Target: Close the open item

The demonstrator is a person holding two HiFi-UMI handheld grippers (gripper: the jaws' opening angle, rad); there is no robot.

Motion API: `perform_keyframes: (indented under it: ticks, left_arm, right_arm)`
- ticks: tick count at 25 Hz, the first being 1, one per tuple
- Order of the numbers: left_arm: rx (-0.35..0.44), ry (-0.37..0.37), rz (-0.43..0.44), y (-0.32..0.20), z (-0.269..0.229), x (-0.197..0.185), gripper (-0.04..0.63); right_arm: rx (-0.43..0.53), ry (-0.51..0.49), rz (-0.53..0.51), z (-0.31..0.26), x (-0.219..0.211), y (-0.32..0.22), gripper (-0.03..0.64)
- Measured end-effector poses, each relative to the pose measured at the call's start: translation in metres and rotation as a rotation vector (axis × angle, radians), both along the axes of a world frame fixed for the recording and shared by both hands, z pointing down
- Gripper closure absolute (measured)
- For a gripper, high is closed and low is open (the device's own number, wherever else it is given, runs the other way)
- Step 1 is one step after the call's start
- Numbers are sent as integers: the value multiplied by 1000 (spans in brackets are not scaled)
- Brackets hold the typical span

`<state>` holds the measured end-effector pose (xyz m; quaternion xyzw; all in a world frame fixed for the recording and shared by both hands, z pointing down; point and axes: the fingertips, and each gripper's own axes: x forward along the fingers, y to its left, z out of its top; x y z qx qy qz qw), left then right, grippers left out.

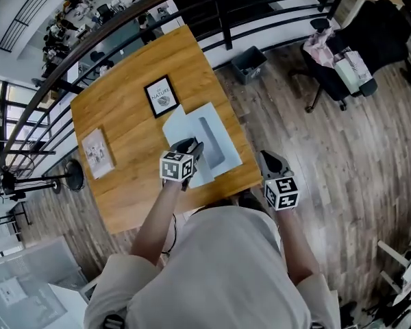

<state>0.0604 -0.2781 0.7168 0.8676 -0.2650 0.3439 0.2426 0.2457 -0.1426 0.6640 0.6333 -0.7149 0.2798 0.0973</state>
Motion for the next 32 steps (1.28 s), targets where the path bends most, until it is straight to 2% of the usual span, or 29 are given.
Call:
perform_keyframes:
  ticks: [14,32]
  left_arm:
    - [-58,-15,38,-1,38,43,440]
    - [-104,-86,92,0,100,78,431]
  right_arm:
    - [-48,-24,-4,22,5,-11,615]
    - [-135,-70,16,64,9,2,615]
